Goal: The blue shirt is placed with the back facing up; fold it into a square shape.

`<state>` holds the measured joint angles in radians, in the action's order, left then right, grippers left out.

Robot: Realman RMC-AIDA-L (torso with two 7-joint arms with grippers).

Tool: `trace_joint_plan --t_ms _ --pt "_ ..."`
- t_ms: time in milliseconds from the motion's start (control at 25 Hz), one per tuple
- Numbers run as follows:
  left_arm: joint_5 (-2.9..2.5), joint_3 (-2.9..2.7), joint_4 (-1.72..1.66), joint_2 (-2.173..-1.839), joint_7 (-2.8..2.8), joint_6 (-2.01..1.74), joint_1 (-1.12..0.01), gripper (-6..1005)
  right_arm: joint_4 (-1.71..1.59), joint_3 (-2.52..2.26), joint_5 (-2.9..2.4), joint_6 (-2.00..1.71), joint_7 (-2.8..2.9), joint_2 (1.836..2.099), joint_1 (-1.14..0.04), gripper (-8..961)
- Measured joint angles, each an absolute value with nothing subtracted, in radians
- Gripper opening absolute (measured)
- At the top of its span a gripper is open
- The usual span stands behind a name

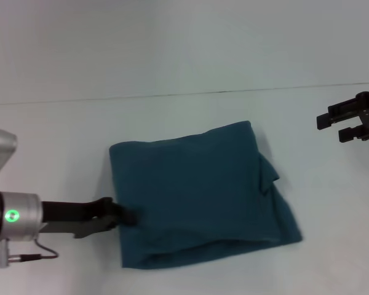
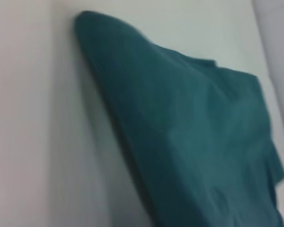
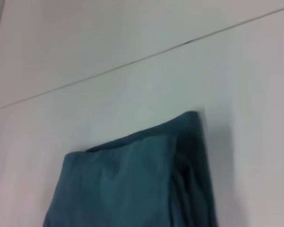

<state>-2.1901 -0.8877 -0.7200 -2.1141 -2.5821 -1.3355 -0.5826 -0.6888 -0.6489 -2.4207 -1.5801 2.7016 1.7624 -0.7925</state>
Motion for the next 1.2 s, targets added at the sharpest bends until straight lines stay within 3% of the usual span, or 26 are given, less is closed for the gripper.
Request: trace_joint_plan --t_ms 600,800,1000,1200 --pt "-2.356 -0.766 -0.734 -2.067 -2.557 -1.415 -0.630 76 -0.689 -0.654 -2.421 -1.581 2.703 1.766 -0.800 744" --pt "-2.352 -0.643 -0.821 -2.054 -2.584 -1.485 -0.606 252 -0.689 -0.654 -2.421 -1.584 2.704 1.767 -0.800 744" --pt "-2.209 -0.554 -0.828 -2.081 -2.578 -1.603 -0.569 453 -0.689 -0.650 -2.421 -1.584 2.704 1.767 -0.797 744" --pt "-2.165 -0.585 -0.764 -2.151 -2.573 -1.627 -0.577 579 -0.689 -0.649 -2.421 -1.582 2.704 1.769 -0.800 744"
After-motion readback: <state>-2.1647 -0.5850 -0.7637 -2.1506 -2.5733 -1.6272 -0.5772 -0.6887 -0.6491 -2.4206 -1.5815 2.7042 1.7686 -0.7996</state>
